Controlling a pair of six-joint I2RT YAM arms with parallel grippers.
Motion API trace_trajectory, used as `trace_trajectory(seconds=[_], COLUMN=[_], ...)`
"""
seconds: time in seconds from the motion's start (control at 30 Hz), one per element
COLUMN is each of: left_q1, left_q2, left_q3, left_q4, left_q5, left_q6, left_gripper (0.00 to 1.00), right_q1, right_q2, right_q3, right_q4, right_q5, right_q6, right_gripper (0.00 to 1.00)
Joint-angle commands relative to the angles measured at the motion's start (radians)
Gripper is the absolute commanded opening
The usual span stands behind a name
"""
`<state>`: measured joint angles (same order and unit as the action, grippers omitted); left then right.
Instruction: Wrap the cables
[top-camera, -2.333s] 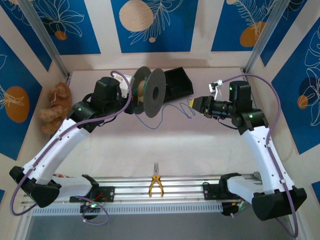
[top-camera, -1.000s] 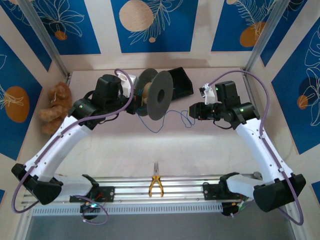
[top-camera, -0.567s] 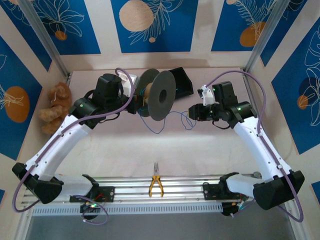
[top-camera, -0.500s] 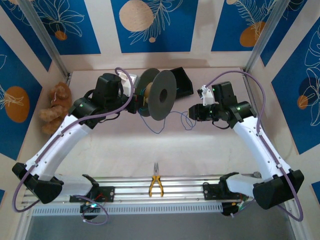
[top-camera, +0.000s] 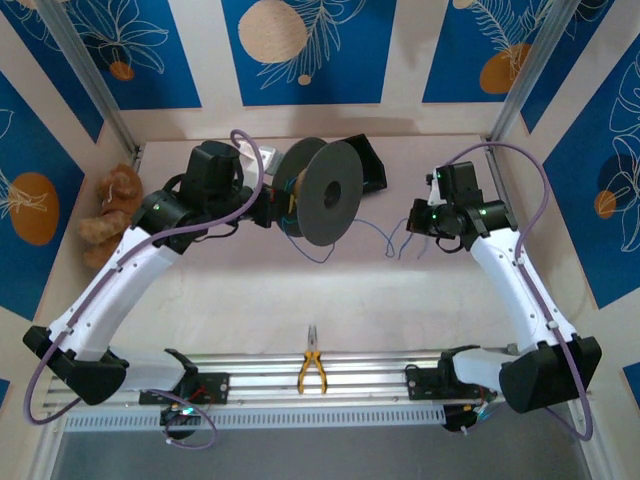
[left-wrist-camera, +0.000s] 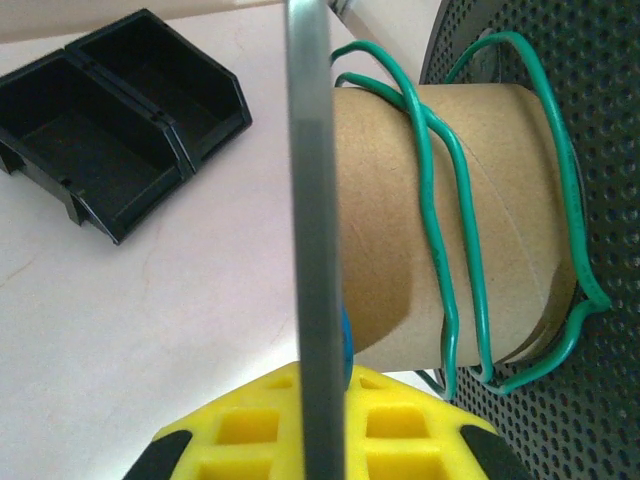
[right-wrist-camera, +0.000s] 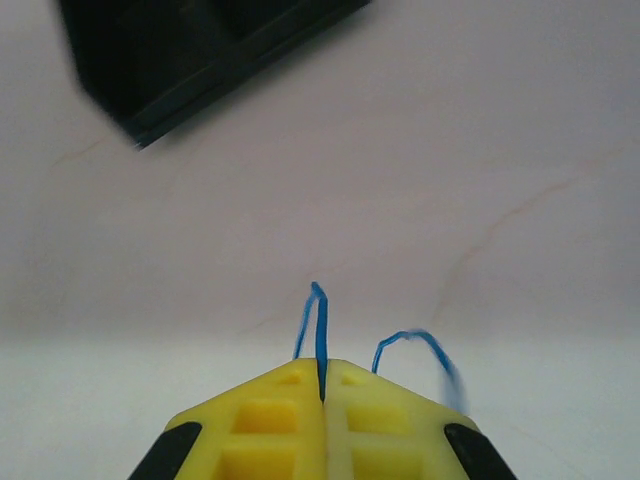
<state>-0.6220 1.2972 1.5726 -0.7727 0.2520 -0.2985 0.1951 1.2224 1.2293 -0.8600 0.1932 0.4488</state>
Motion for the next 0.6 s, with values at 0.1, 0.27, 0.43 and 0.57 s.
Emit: trace_trajectory(seconds=[0.1,0.27,0.43,0.57], left_q1=[0.010,0.010,0.010,0.011], left_q2=[-0.046,-0.074,-0.084,-0.082], left_q3=[0.009,-0.035,-0.082,-0.116], left_q4=[-0.039,-0.076,-0.117,-0.156], left_q5=[0.078,0.087,0.119,0.098], left_q6=[0.078,0.112,0.144,0.178], left_gripper=[0.00,0.00,0.00,0.00], right_q1=[-0.071,-0.148,-0.193,-0.213], right_q2=[0.104,0.194,0.286,0.317], right_q3=[0.099,0.173,0.283,0.330], right_q4=[-0.040,-0.033,-0.074,-0.069], right_q5=[0.286,0.295,0.290,0.256], right_q6=[0.171,0.237,0.313,0.353], right_gripper=[0.00,0.00,0.00,0.00])
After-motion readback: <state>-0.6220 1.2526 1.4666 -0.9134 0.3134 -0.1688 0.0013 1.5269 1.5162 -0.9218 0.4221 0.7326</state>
